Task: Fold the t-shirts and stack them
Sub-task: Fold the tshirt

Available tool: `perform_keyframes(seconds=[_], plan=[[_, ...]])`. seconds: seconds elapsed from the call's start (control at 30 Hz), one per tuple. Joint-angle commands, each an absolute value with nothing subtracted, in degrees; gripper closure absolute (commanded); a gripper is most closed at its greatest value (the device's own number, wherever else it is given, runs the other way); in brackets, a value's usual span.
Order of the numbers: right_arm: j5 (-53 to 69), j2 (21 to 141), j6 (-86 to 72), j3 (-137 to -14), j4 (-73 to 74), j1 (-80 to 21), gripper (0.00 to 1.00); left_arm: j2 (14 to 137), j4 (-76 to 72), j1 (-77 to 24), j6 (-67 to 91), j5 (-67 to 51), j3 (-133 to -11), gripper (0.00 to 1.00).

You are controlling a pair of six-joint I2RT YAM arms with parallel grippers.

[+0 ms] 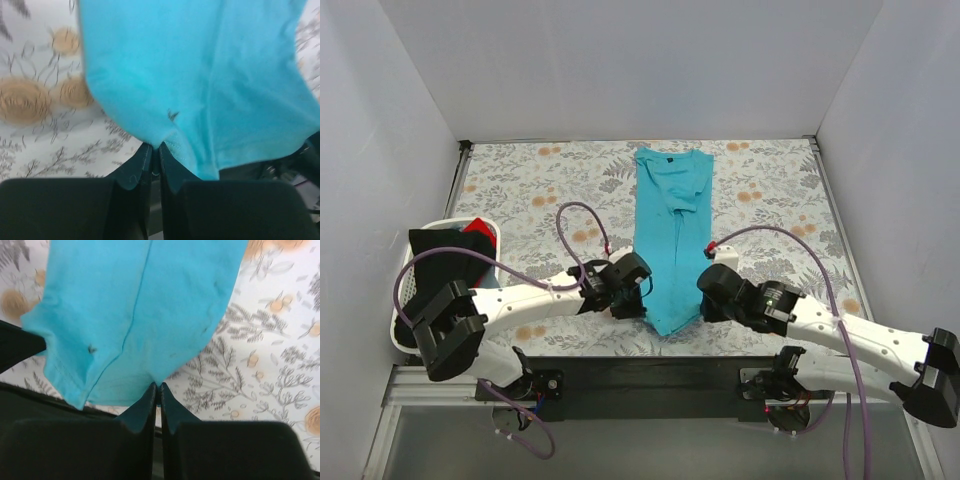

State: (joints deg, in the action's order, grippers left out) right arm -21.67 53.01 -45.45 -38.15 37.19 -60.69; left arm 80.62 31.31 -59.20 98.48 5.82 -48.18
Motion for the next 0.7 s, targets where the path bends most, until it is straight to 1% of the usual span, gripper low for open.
perform_keyframes(seconds=[0.0,0.1,0.17,0.27,0.43,0.53,0.67], plan=[[-31.0,59.3,-39.7,-47.3,36.2,-58.6,0.9,83.2,30.2,-53.6,94.4,8.3,-54.7,1.0],[-32.1,67.7,-34.4,-51.2,32.9,-53.0,0.91,87.4,28.5,-49.4,92.0,7.6,-59.7,1.0],[-28.9,70.1,-30.3,-52.2,29.8,-47.6,0.93,91.0,27.4,-47.5,90.9,7.1,-62.2,1.0],[-26.6,75.4,-26.5,-54.7,23.3,-42.5,0.94,96.4,25.5,-43.8,88.9,5.9,-67.0,1.0],[-23.6,83.0,-22.9,-60.1,19.4,-37.2,0.97,104.1,25.1,-40.6,87.6,4.6,-75.6,1.0],[-21.5,87.7,-21.4,-63.1,17.3,-34.5,0.99,107.6,25.0,-38.3,87.1,3.7,-79.0,1.0],[-19.1,93.1,-20.6,-66.4,16.2,-31.7,0.99,111.3,25.0,-35.7,86.4,2.3,-82.5,1.0]])
